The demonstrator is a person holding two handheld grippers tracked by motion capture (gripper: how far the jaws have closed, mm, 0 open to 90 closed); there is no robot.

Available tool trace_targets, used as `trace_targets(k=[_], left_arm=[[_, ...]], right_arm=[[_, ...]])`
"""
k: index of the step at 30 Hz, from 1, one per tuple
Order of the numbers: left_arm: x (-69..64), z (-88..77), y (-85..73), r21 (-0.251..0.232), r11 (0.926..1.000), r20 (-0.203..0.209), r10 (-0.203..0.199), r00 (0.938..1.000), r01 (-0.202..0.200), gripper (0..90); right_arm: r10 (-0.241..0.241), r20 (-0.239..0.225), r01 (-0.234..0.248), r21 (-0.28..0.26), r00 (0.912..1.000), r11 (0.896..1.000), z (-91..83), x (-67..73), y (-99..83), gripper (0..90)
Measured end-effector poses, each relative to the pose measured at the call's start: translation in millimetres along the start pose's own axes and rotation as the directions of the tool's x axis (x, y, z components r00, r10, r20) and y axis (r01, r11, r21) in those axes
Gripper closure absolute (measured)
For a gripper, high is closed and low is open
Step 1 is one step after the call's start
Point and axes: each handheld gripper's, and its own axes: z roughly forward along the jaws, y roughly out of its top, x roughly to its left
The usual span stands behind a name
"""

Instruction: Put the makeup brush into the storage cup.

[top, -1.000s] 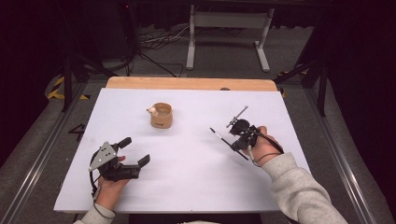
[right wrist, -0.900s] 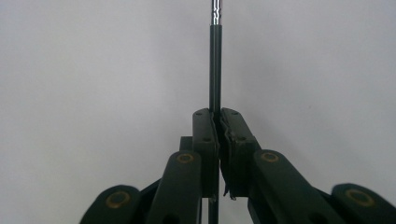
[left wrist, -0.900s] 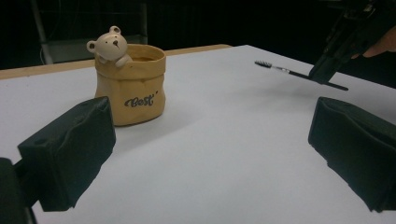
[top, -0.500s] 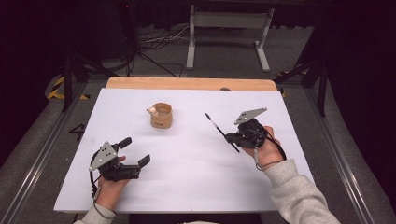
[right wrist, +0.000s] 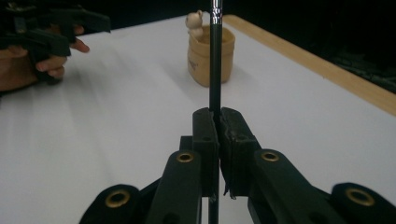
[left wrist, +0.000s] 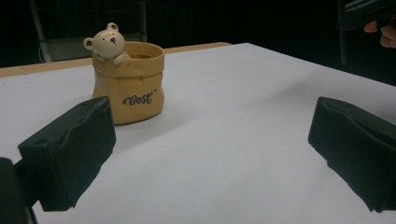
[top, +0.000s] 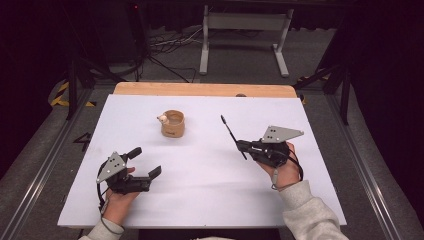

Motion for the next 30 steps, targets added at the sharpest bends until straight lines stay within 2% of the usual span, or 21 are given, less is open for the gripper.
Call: trace_targets(k=[2,5,10,13,16,25,30], left_arm=[[-0.4,0.7,-0.2,-0.001,1.0,0.001,0.001,1.0,-0.001,1.6],[-0.3,0.5,-0.4,0.001,1.0,0.0,0.002,1.0,-0.002,1.6],[-0.2,-0.5,-0.3,0.005,1.0,0.005,-0.001,1.0,0.001,1.6],[-0.2,-0.6,0.2,0.003,1.0,0.004,0.001,1.0,-0.001,1.7],[-0.7,-0.3,1.3,0.002,1.0,0.009,-0.002,1.0,0.002,1.6],[-5.1,2.3,9.4,0.006,0.9998,0.039,0.021,0.999,-0.021,1.7],[-12.3,5.9,20.3,0.002,0.9995,0.075,0.031,0.9967,-0.031,2.1]], right_arm=[[-0.008,-0.011,0.007,-0.069,0.9999,0.998,-1.5,2.1,-5.5,85.3],[-0.004,-0.026,0.0,-0.124,0.9997,0.992,-1.9,3.5,-10.0,85.3],[-0.001,-0.046,-0.008,-0.188,0.9989,0.982,-1.6,6.6,-15.9,85.3],[-0.011,-0.049,0.001,-0.201,0.9987,0.98,-1.4,9.2,-17.1,85.3],[-0.012,-0.057,-0.003,-0.252,0.9983,0.968,-2.2,13.6,-22.8,85.3],[-0.049,-0.076,0.029,-0.249,0.9959,0.968,4.2,22.1,-25.4,85.3],[-0.045,-0.09,0.021,-0.245,0.9949,0.969,12.1,27.6,-24.9,85.3]])
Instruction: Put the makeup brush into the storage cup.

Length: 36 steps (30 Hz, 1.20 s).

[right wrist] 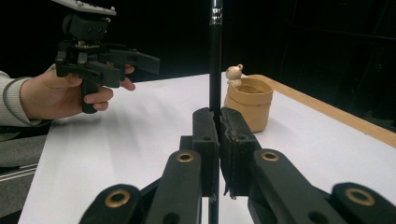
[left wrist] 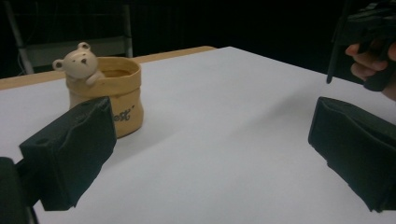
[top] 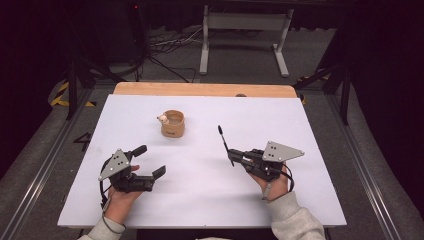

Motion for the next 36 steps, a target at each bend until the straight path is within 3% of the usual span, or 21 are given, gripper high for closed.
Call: trace_targets(k=[3,13,18,21,29,33,36], left_arm=[[-3.2,2.2,3.2,0.004,0.9997,0.005,0.023,0.9997,-0.023,2.2],[-10.7,4.6,17.6,-0.006,0.9999,0.057,0.012,0.9983,-0.011,2.5],[-16.9,12.2,30.2,-0.007,0.9998,0.099,0.017,0.9949,-0.016,2.4],[-20.0,20.8,37.1,0.012,0.9986,0.116,0.049,0.992,-0.051,2.4],[-26.8,37.9,53.8,0.014,0.9973,0.167,0.069,0.9836,-0.073,2.4],[-27.1,42.0,56.4,0.011,0.9987,0.191,0.047,0.9805,-0.05,3.2],[-26.7,45.9,60.4,-0.001,0.9999,0.23,0.016,0.973,-0.016,3.7]], right_arm=[[0.005,-0.012,-0.005,-0.002,0.9999,1.0,8.5,3.2,0.5,85.3],[0.004,-0.048,-0.004,0.001,0.9988,1.0,25.3,12.8,-0.3,85.3],[0.016,-0.04,-0.016,0.003,0.9991,1.0,25.8,13.2,-2.1,85.3],[0.016,-0.038,-0.015,0.004,0.9991,1.0,25.6,13.5,-2.4,85.2],[0.022,-0.034,-0.022,0.014,0.9992,1.0,25.1,12.5,-5.2,85.2],[0.026,-0.033,-0.025,0.014,0.9991,1.0,25.0,12.0,-5.7,85.2],[0.033,-0.034,-0.032,0.015,0.9989,0.999,25.1,11.8,-5.3,85.2]])
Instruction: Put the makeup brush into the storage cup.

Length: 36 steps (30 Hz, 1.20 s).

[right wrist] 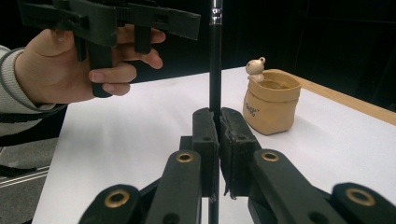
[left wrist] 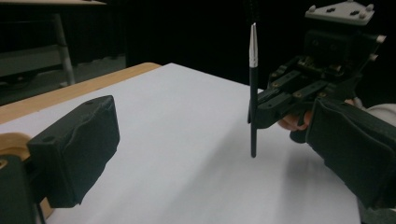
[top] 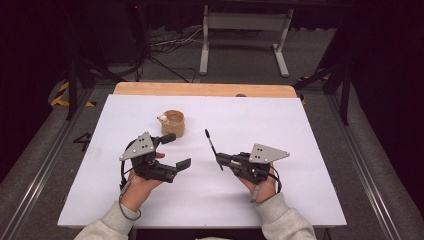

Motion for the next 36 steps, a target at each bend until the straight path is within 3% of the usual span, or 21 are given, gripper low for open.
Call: trace_targets(k=[13,17,20,27,36], left_arm=[[-2.3,15.4,14.9,-0.03,0.9995,0.055,0.003,0.9985,-0.002,11.2],[-3.4,23.7,16.5,-0.015,0.9999,0.061,0.004,0.9981,-0.003,13.7],[-5.4,31.9,19.2,0.01,0.9995,0.057,0.029,0.998,-0.03,17.6],[-10.6,45.1,22.7,0.023,0.9991,0.096,0.033,0.9948,-0.035,24.4],[-14.2,52.5,20.5,0.035,0.9983,0.106,0.042,0.9935,-0.046,44.3]], right_arm=[[0.006,0.008,-0.006,0.007,1.0,1.0,1.2,-0.5,-1.7,85.2],[0.008,0.018,-0.008,0.008,0.9998,1.0,1.2,-0.9,-2.8,85.1],[0.006,0.03,-0.006,0.007,0.9995,1.0,0.3,-1.2,-2.5,85.1],[0.004,0.036,-0.004,0.005,0.9993,1.0,-1.0,-1.5,-1.9,85.1],[0.001,0.033,-0.001,0.005,0.9995,1.0,-0.7,-0.8,-1.7,85.1]])
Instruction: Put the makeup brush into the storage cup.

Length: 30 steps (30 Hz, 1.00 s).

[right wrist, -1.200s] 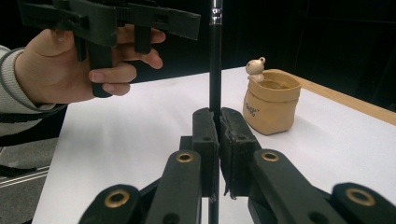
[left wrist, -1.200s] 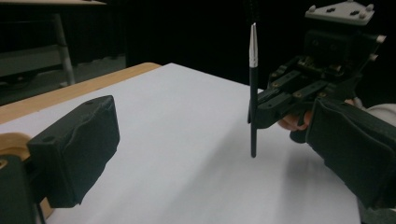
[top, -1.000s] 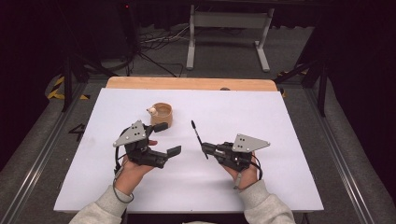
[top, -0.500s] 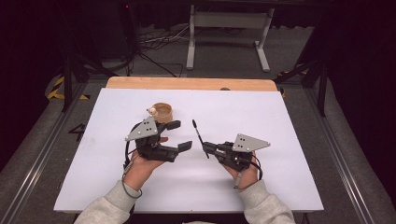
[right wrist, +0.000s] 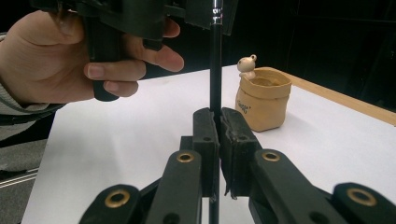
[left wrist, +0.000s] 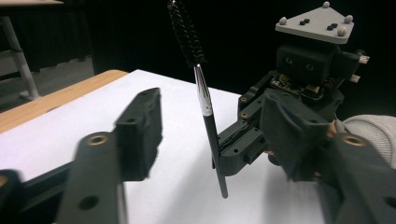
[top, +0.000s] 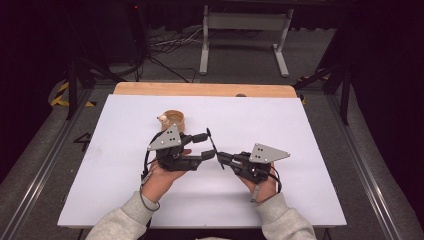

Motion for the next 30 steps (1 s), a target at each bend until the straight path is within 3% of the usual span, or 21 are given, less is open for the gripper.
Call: trace_targets(k=[12,19,30], left_arm=[[-4.5,1.2,1.9,-0.01,0.9999,-0.019,-0.003,0.9998,0.003,68.1],[-2.6,-0.1,2.6,-0.006,0.9988,-0.024,-0.049,0.9985,0.049,82.0],[-3.8,-1.4,2.9,0.004,0.9979,-0.017,-0.064,0.9978,0.064,83.8]], right_arm=[[-0.004,0.003,0.004,0.003,1.0,1.0,0.9,1.3,-0.4,85.0],[-0.011,-0.001,0.011,-0.003,0.9999,1.0,0.3,2.3,0.0,85.0],[-0.02,0.0,0.02,0.003,0.9998,1.0,1.3,3.0,-0.2,85.0]])
